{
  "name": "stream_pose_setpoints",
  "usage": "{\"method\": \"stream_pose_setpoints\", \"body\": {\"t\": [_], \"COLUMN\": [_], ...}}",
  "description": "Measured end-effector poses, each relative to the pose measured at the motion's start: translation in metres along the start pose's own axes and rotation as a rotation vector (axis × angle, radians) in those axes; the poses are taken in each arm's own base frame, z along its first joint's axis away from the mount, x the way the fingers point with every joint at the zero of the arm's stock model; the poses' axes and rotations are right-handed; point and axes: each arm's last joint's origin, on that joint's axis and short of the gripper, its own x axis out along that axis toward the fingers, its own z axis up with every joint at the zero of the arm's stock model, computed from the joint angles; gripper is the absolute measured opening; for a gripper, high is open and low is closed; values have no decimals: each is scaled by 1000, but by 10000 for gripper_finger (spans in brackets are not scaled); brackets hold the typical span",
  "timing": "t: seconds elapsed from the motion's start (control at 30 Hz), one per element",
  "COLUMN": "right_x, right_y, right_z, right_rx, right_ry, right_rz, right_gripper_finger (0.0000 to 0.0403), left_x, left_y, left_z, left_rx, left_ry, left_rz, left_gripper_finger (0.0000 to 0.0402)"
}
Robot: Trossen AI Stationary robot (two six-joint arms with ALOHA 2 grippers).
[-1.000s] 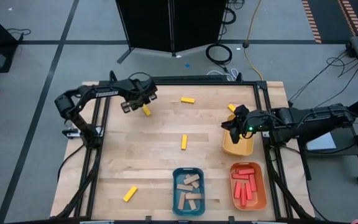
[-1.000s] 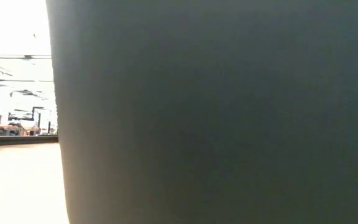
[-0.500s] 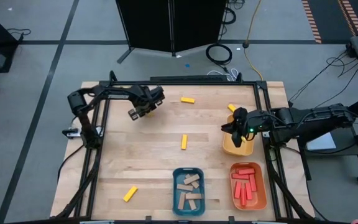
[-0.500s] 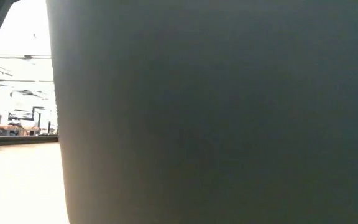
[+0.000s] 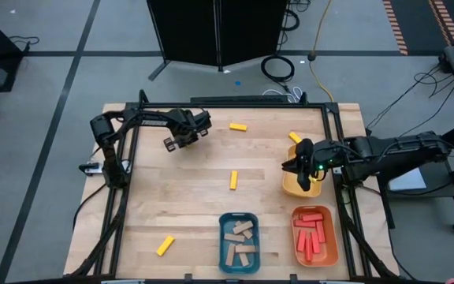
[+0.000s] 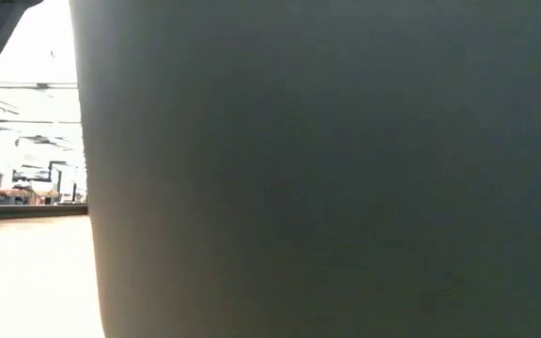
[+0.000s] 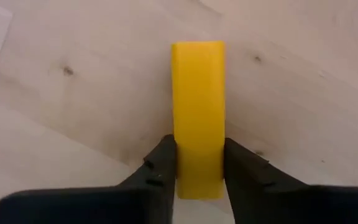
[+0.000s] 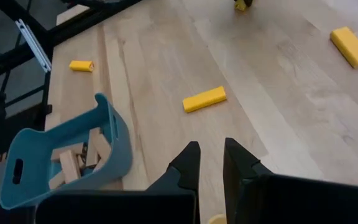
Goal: Sort blocks
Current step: Put the yellow block into the yellow bin
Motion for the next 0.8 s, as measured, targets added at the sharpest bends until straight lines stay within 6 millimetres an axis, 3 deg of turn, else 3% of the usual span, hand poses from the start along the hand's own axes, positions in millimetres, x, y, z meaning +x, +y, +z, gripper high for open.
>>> {"method": "stream_pose_setpoints", "body": {"t": [0.07, 0.2, 0.4, 0.5, 0.6, 0.8], "right_x": [-3, -11, -36, -53, -68, -91], "right_y": [0, -1, -1, 0, 1, 6], "right_z": [0, 1, 7, 16, 27, 47], "right_rx": [-6, -19, 10, 36, 65, 113], "right_ry": [-10, -42, -152, -260, -382, -592], "right_rz": [6, 23, 59, 39, 14, -27], "right_gripper_finger": [0, 0, 0, 0, 0, 0], "left_x": [-5, -23, -76, -91, -97, -87], "left_y": [-2, -7, -33, -45, -57, -92], "left_z": [-1, -2, -25, -46, -70, -122], "left_rx": [34, 120, 328, 386, 421, 523], "left_ry": [-15, -33, 10, 68, 111, 199], "left_rz": [-20, -130, -631, -843, -1013, -1154], "left_gripper_finger": [70, 70, 70, 70, 70, 70]}}
